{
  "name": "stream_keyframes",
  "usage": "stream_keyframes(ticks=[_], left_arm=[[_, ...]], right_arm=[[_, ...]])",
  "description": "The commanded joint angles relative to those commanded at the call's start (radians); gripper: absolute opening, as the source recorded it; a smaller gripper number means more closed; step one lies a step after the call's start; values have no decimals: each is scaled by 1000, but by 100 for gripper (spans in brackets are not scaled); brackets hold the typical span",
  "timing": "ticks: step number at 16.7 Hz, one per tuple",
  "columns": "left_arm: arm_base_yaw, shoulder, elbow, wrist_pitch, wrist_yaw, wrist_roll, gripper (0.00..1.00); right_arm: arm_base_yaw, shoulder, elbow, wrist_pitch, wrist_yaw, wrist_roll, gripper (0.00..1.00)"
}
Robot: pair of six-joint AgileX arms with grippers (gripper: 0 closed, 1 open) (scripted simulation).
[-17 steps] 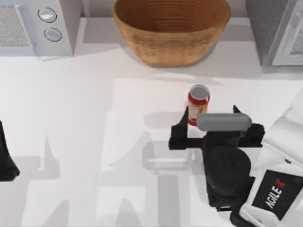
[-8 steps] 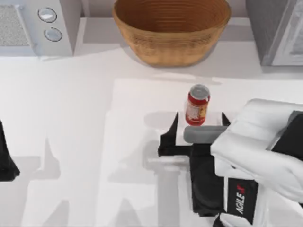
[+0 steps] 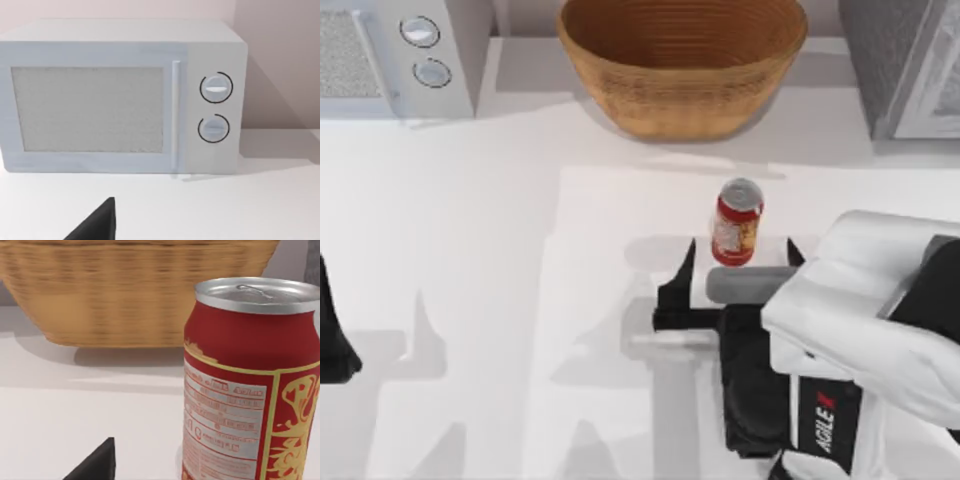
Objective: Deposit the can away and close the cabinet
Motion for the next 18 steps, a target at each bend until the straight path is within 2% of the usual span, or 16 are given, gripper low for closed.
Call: stream_keyframes(ticks=[7, 12, 18], left_arm=[[0, 0, 0, 0, 0, 0, 100], [0, 0, 0, 0, 0, 0, 100], [0, 0, 0, 0, 0, 0, 100]], right_arm=[[-114, 22, 157, -131, -118, -2, 100], [-125, 24, 171, -144, -129, -2, 100], [-125, 24, 171, -144, -129, -2, 55]])
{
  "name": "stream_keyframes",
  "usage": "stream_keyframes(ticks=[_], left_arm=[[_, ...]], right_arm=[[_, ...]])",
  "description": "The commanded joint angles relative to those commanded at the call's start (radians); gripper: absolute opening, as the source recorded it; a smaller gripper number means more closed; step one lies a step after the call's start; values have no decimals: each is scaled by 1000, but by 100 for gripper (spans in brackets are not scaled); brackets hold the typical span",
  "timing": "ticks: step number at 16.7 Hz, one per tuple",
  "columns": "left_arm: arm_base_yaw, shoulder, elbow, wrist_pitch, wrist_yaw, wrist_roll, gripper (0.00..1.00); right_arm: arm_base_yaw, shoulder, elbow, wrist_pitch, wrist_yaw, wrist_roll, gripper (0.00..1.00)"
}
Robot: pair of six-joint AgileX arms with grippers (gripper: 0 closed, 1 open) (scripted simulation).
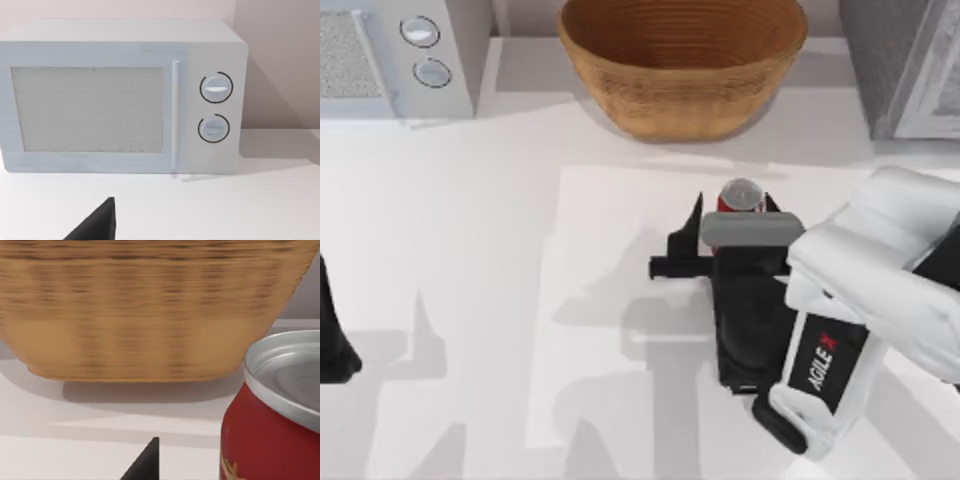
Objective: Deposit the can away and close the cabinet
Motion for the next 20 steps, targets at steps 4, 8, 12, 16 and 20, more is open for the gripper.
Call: stream_keyframes(ticks=[4, 8, 12, 16, 20], left_arm=[[0, 0, 0, 0, 0, 0, 100], [0, 0, 0, 0, 0, 0, 100], [0, 0, 0, 0, 0, 0, 100], [0, 0, 0, 0, 0, 0, 100], [0, 0, 0, 0, 0, 0, 100]], right_arm=[[0, 0, 0, 0, 0, 0, 25], [0, 0, 0, 0, 0, 0, 0], [0, 0, 0, 0, 0, 0, 0], [2, -2, -1, 0, 0, 1, 0], [2, -67, -6, -62, -2, 4, 0]])
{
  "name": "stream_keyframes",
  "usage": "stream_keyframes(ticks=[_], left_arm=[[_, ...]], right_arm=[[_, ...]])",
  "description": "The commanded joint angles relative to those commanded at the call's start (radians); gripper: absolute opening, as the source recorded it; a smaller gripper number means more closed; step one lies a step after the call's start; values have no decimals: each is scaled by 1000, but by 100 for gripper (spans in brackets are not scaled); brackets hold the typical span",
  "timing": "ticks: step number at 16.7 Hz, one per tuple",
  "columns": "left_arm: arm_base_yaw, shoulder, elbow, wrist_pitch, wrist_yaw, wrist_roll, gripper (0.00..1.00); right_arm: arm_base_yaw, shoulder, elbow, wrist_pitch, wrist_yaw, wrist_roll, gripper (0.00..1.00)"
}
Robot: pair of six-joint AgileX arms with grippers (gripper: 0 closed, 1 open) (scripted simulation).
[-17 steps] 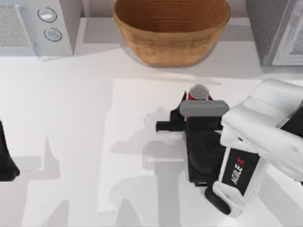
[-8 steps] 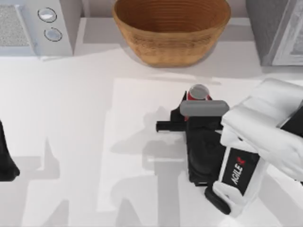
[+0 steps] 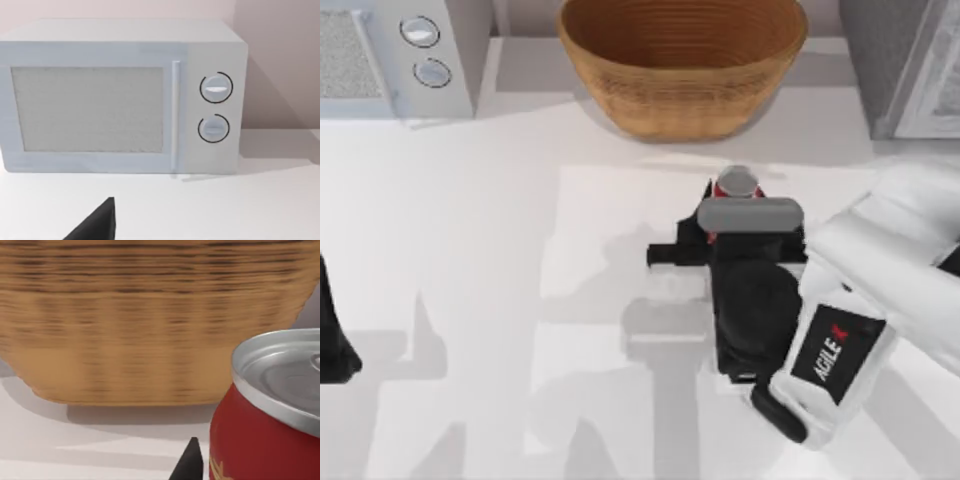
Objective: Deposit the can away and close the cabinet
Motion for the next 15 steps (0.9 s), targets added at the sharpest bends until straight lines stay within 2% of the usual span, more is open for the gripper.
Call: stream_keyframes(ticks=[10, 15], left_arm=[[0, 0, 0, 0, 0, 0, 100], [0, 0, 0, 0, 0, 0, 100]], right_arm=[[1, -463, -27, -439, -3, 4, 0], [1, -510, -29, -485, -3, 4, 0]])
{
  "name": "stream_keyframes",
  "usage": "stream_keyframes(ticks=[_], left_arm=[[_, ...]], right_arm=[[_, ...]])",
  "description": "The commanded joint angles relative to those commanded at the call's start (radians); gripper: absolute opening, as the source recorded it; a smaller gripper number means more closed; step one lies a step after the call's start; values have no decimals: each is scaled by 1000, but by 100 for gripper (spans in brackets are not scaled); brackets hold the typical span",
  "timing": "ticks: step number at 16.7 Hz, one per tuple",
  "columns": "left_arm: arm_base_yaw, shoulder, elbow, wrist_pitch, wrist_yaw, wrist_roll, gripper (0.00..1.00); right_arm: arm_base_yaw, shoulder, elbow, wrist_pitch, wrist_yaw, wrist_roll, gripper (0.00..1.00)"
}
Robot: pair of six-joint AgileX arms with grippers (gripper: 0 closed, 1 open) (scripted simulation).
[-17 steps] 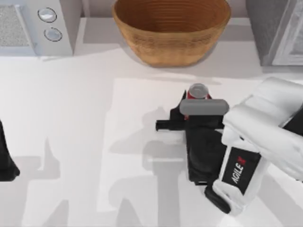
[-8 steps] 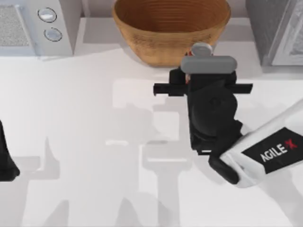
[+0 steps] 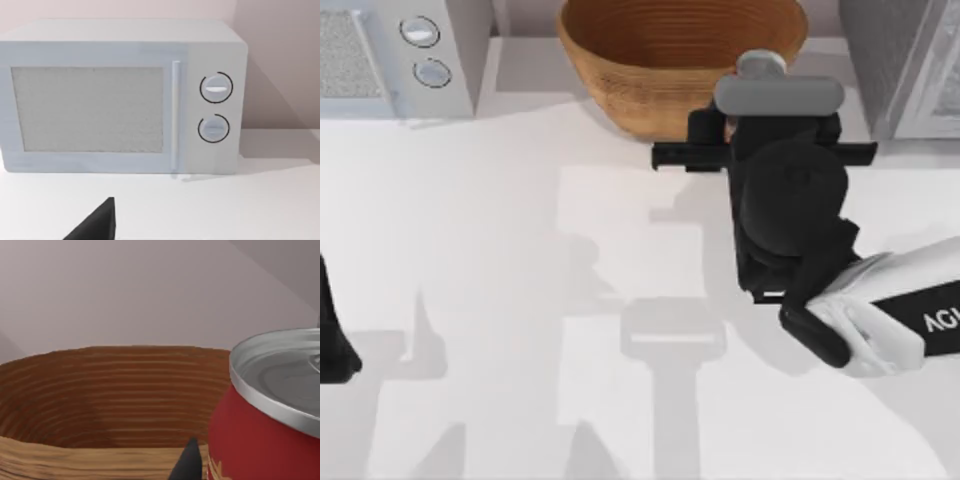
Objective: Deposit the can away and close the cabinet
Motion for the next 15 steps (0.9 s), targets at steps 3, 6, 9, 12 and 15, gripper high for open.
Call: stream_keyframes(ticks=[3, 6, 9, 12, 15], left_arm=[[0, 0, 0, 0, 0, 0, 100], [0, 0, 0, 0, 0, 0, 100], [0, 0, 0, 0, 0, 0, 100], [0, 0, 0, 0, 0, 0, 100], [0, 0, 0, 0, 0, 0, 100]], right_arm=[[-10, -8, -5, -4, -8, 1, 0], [-73, -102, -77, -57, -69, -4, 0], [-160, -290, -180, -143, -156, -11, 0], [-255, -570, -295, -261, -253, -17, 0], [-355, -905, -418, -415, -360, -20, 0]])
